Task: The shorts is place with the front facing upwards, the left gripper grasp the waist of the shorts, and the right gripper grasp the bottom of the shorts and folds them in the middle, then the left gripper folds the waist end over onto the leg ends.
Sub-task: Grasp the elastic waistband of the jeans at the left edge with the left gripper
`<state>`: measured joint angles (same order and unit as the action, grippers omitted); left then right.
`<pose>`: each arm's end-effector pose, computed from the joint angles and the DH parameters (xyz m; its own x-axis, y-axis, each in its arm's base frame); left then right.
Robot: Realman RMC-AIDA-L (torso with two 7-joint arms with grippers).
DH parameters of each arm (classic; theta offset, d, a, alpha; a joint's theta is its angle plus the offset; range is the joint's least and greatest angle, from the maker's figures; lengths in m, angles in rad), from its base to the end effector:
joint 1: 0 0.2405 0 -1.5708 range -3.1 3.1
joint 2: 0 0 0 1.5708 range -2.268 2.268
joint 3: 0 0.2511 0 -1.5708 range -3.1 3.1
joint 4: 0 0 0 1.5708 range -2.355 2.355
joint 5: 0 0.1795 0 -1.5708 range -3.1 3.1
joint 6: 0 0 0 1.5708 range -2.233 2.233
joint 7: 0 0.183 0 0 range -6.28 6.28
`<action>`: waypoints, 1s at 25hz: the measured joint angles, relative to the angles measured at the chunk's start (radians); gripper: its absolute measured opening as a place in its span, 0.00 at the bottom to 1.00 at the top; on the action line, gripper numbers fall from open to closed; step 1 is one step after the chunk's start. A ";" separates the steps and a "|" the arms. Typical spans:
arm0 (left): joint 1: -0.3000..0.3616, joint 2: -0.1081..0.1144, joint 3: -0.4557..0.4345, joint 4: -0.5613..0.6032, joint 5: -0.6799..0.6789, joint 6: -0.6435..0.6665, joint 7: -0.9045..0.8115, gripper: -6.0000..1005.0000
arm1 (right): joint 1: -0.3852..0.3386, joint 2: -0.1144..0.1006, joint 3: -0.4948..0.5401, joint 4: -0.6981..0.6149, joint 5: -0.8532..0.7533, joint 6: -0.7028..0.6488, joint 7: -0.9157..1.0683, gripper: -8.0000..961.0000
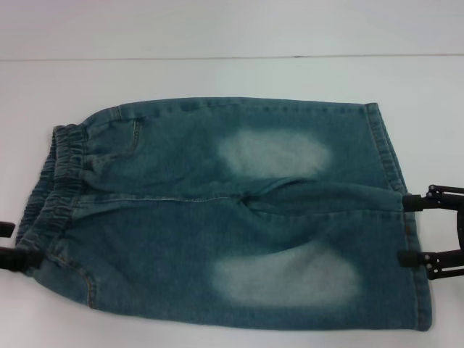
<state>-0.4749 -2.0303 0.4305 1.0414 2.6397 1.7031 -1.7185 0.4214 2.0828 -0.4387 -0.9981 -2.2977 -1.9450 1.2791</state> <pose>-0.3305 0.2843 0.0446 0.7055 0.7007 0.1064 0.6867 -0.6386 -0.3474 0.2604 0.2585 0.0201 0.9068 -0.2405 -0.3463 -0.3134 -0.9339 -0.1721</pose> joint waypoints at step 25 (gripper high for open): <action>-0.014 -0.014 0.103 -0.011 0.083 -0.050 -0.075 0.46 | 0.002 0.000 0.000 0.024 -0.007 0.043 0.002 0.95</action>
<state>-0.4887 -2.0439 0.5338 1.0304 2.7222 1.6534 -1.7932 0.4233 2.0832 -0.4392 -0.9740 -2.3043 -1.9020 1.2807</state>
